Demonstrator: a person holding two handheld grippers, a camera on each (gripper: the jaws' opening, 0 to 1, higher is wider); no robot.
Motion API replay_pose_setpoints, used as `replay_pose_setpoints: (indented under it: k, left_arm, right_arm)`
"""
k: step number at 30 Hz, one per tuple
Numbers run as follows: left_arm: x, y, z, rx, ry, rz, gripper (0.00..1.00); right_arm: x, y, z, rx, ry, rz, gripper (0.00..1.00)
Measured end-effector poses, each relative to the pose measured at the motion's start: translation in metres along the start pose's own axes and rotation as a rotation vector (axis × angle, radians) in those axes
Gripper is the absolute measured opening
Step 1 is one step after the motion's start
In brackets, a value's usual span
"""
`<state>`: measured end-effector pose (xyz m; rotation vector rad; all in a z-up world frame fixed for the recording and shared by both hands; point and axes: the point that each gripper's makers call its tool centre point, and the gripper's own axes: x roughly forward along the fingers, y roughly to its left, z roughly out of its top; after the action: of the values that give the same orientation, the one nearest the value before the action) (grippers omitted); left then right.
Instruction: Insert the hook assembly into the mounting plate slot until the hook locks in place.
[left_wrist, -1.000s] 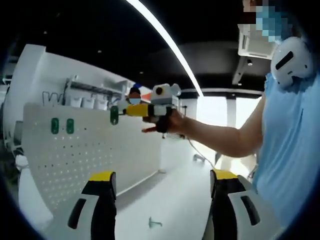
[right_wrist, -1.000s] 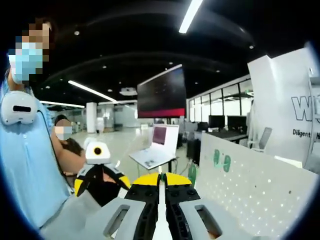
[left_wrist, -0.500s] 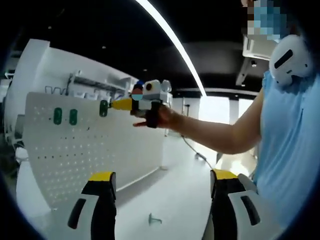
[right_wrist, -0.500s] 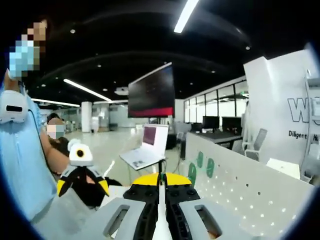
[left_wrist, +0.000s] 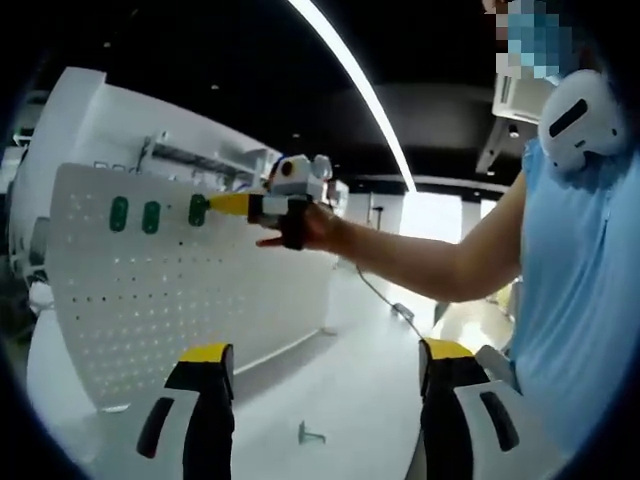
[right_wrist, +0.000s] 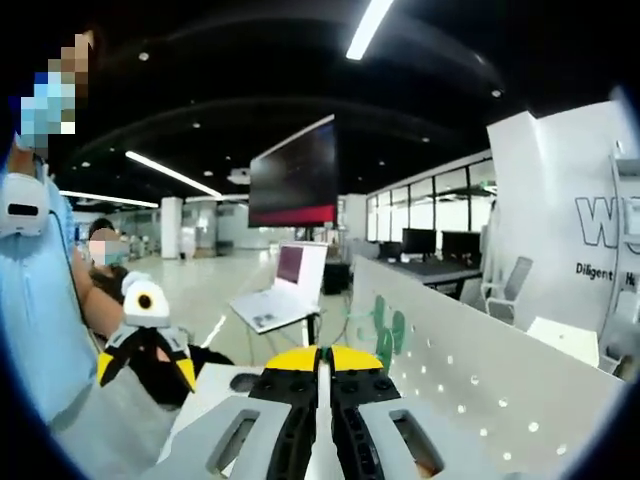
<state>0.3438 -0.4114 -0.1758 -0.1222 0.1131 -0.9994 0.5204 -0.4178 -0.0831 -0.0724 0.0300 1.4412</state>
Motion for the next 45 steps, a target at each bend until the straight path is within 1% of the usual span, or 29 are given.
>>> replay_pose_setpoints:
  k: [4,11,23,33,40,42,45]
  left_arm:
    - [0.001,0.004,-0.003,-0.008,0.004,0.0,0.76]
    - [0.002,0.007,-0.005,-0.016,0.007,-0.003,0.75]
    - [0.001,0.011,-0.006,-0.019,0.01,0.0,0.75]
    - [-0.001,0.013,-0.004,-0.017,0.007,0.012,0.75]
    - [-0.004,0.017,-0.001,-0.002,0.004,0.036,0.76]
    - [-0.007,0.02,0.001,0.012,0.007,0.055,0.77]
    - [-0.013,0.025,0.006,0.028,-0.008,0.091,0.77]
  right_arm:
    - [0.003,-0.008,-0.005,0.008,0.003,-0.008,0.01]
    - [0.003,-0.017,-0.006,0.013,-0.002,-0.019,0.01]
    - [0.007,-0.024,-0.006,0.019,-0.003,-0.021,0.01]
    - [0.006,-0.029,-0.009,0.028,-0.002,-0.024,0.01]
    - [0.008,-0.03,-0.009,0.029,-0.003,-0.019,0.01]
    - [0.008,-0.031,-0.009,0.031,-0.002,-0.017,0.01]
    - [0.008,-0.031,-0.01,0.031,-0.002,-0.014,0.01]
